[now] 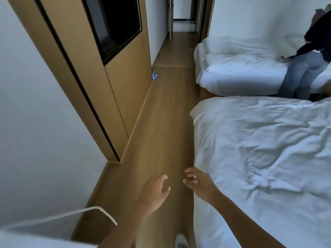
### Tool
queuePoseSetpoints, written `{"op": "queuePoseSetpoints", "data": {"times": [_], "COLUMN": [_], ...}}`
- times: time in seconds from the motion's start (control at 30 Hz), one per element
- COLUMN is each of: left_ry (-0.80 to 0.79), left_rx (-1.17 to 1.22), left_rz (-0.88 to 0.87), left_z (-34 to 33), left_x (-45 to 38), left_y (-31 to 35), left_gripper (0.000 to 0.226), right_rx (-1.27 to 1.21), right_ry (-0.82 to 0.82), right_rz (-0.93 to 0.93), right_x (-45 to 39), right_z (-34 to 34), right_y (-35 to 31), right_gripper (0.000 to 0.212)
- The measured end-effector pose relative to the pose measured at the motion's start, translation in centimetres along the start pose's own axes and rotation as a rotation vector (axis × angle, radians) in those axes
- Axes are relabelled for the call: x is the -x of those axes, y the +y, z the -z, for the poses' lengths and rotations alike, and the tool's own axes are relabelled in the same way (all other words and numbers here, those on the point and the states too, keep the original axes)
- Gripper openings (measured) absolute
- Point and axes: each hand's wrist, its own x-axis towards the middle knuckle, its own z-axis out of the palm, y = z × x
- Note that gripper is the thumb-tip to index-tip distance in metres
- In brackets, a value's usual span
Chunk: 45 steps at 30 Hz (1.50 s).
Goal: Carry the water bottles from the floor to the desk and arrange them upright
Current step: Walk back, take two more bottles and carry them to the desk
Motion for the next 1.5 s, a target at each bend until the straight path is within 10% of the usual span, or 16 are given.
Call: {"op": "queuePoseSetpoints", "data": {"times": [1.5], "left_ry": [0.039], "left_rx": [0.296], "left_rz": [0.201], "left_z": [25.6], "left_x": [-128.7], "left_y": [-3.8], "left_gripper": [0.034], "right_rx": [0.202], "right_ry": [0.019], "right_rz": [-0.005], "right_x": [-121.4], "right_z": [48.1], "right_y": [-19.5], "right_gripper": [0.036]}}
